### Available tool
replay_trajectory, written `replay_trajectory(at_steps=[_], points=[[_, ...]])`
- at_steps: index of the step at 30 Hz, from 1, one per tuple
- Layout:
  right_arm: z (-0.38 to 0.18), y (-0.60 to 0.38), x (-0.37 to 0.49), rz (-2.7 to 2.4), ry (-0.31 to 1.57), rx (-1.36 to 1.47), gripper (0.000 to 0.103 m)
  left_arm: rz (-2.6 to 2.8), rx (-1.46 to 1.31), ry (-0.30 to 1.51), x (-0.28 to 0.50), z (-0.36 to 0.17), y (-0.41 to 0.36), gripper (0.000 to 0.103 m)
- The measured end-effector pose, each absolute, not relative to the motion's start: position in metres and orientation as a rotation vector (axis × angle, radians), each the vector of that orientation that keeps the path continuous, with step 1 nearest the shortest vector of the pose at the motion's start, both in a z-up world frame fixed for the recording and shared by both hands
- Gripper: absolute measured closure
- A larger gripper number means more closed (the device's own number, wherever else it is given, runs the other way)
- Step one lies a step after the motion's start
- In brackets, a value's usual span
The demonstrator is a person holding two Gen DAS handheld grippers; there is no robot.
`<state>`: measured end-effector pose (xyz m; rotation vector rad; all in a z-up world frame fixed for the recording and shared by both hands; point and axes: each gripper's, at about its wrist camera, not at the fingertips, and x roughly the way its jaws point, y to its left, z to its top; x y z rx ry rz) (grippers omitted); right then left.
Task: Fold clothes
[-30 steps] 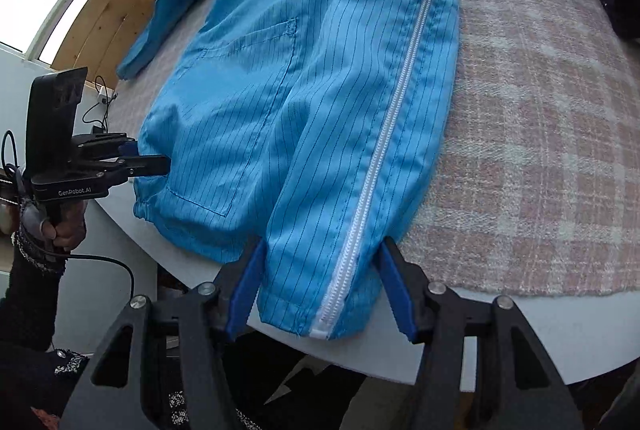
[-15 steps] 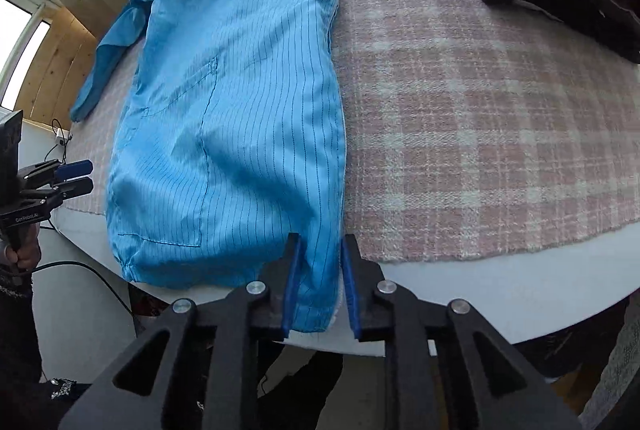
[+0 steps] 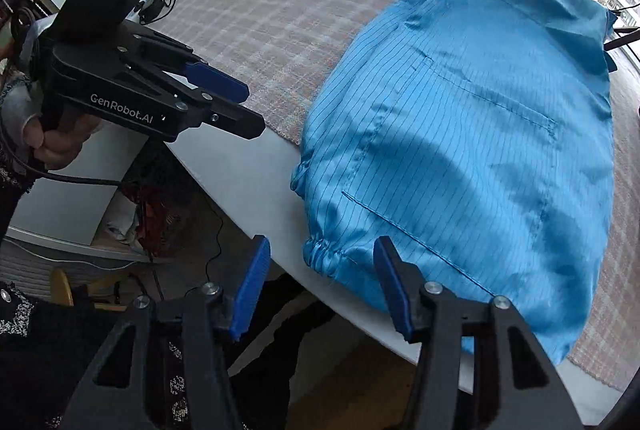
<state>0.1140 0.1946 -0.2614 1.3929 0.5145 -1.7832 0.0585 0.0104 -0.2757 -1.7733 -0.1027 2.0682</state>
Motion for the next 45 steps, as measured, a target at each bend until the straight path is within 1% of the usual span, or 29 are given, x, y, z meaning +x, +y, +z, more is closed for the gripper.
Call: replay_trajectory(at_steps=[2,3,4,5,6,8,13,14,15,16,17,18,19,20,24,29,31,32,33,35,37,38,41,43,45], points=[[-0.274,0.184,0.117,-1.760,0.607,1.384,0.050,2.082,-1.775,-0.136,0.058,-0.278,0.007,0.057],[-0.279,0.183,0.114,-1.761,0.639,1.404,0.062,2.081,-1.772,-0.155,0.056,-0.279,0.009,0.057],[-0.280,0.187,0.109,-1.752,0.619,1.429,0.088,2.075,-1.769,-0.173,0.055,-0.281,0.013,0.057],[-0.278,0.194,0.100,-1.737,0.535,1.462,0.090,2.063,-1.764,-0.191,0.055,-0.284,0.016,0.057],[-0.271,0.204,0.092,-1.734,0.435,1.478,0.090,2.047,-1.756,-0.212,0.055,-0.286,0.019,0.057],[-0.253,0.221,0.079,-1.760,0.331,1.465,0.091,2.014,-1.738,-0.259,0.053,-0.289,0.030,0.057],[-0.206,0.258,0.058,-1.864,0.188,1.415,0.092,1.979,-1.738,-0.306,0.043,-0.294,0.060,0.057],[-0.197,0.264,0.054,-1.885,0.167,1.402,0.092,1.981,-1.740,-0.305,0.041,-0.295,0.064,0.059],[-0.189,0.269,0.050,-1.910,0.149,1.387,0.092,1.985,-1.733,-0.299,0.039,-0.295,0.069,0.062],[-0.180,0.273,0.046,-1.931,0.133,1.374,0.092,1.988,-1.724,-0.289,0.037,-0.296,0.075,0.070],[-0.172,0.276,0.042,-1.952,0.117,1.361,0.092,1.986,-1.719,-0.282,0.035,-0.296,0.080,0.091],[-0.165,0.280,0.040,-1.970,0.098,1.349,0.092,1.982,-1.715,-0.281,0.035,-0.296,0.082,0.095],[-0.157,0.284,0.037,-1.987,0.079,1.337,0.092,1.982,-1.710,-0.283,0.037,-0.295,0.082,0.095],[-0.153,0.286,0.036,-1.997,0.068,1.325,0.092,1.979,-1.701,-0.289,0.041,-0.292,0.080,0.098],[-0.139,0.288,0.031,-2.014,0.023,1.285,0.092,1.988,-1.644,-0.283,0.075,-0.272,0.059,0.098],[-0.163,0.255,0.045,-1.883,-0.012,1.313,0.092,1.976,-1.755,-0.257,0.089,-0.299,0.056,0.098],[-0.181,0.235,0.054,-1.821,0.000,1.341,0.092,1.980,-1.770,-0.269,0.089,-0.299,0.052,0.093],[-0.189,0.226,0.057,-1.798,0.007,1.351,0.092,1.984,-1.775,-0.271,0.089,-0.298,0.049,0.087],[-0.195,0.220,0.061,-1.778,0.013,1.359,0.092,1.997,-1.775,-0.260,0.091,-0.295,0.043,0.078],[-0.199,0.216,0.067,-1.758,0.023,1.359,0.092,2.038,-1.758,-0.221,0.097,-0.281,0.025,0.072],[-0.200,0.225,0.067,-1.758,-0.009,1.366,0.092,2.058,-1.733,-0.217,0.098,-0.268,0.010,0.072],[-0.200,0.229,0.067,-1.758,-0.025,1.370,0.092,2.072,-1.724,-0.209,0.093,-0.262,0.007,0.070],[-0.201,0.237,0.063,-1.755,-0.054,1.379,0.091,2.139,-1.710,-0.141,0.070,-0.245,0.005,0.070],[-0.195,0.246,0.052,-1.787,-0.063,1.378,0.086,2.175,-1.696,-0.100,0.052,-0.234,0.002,0.070],[-0.188,0.255,0.042,-1.820,-0.073,1.378,0.086,2.198,-1.684,-0.059,0.032,-0.226,0.000,0.070]])
